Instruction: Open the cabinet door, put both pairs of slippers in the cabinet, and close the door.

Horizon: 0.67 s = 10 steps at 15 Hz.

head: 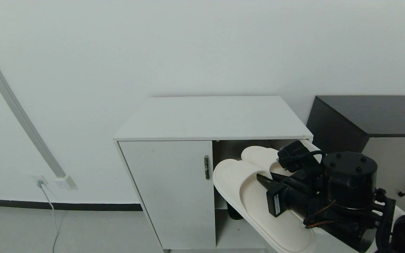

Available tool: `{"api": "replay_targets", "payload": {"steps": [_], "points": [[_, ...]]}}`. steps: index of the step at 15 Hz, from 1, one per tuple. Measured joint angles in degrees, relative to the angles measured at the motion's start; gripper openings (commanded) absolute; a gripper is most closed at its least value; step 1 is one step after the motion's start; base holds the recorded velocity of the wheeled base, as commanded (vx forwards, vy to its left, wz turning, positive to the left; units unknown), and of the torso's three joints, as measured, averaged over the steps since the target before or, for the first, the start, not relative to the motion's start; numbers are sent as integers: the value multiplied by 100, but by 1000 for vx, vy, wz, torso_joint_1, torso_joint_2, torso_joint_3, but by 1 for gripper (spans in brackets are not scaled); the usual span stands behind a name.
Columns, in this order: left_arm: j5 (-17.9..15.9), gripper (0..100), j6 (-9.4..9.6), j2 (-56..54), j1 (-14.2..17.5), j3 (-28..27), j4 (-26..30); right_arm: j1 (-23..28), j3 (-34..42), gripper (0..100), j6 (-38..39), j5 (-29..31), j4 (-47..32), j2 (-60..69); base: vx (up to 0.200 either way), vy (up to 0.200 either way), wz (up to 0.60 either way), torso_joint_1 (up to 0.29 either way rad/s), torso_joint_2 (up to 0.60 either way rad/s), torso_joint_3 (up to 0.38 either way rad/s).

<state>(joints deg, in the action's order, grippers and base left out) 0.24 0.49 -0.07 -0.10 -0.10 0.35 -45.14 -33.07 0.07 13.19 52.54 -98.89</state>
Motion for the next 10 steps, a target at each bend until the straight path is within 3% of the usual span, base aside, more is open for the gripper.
{"api": "replay_targets", "payload": {"steps": [10], "points": [[0,0,-2,0,0,2,-2,0,20,0,-2,-11,0,-1,0,0,0,-173,499,322]]}}
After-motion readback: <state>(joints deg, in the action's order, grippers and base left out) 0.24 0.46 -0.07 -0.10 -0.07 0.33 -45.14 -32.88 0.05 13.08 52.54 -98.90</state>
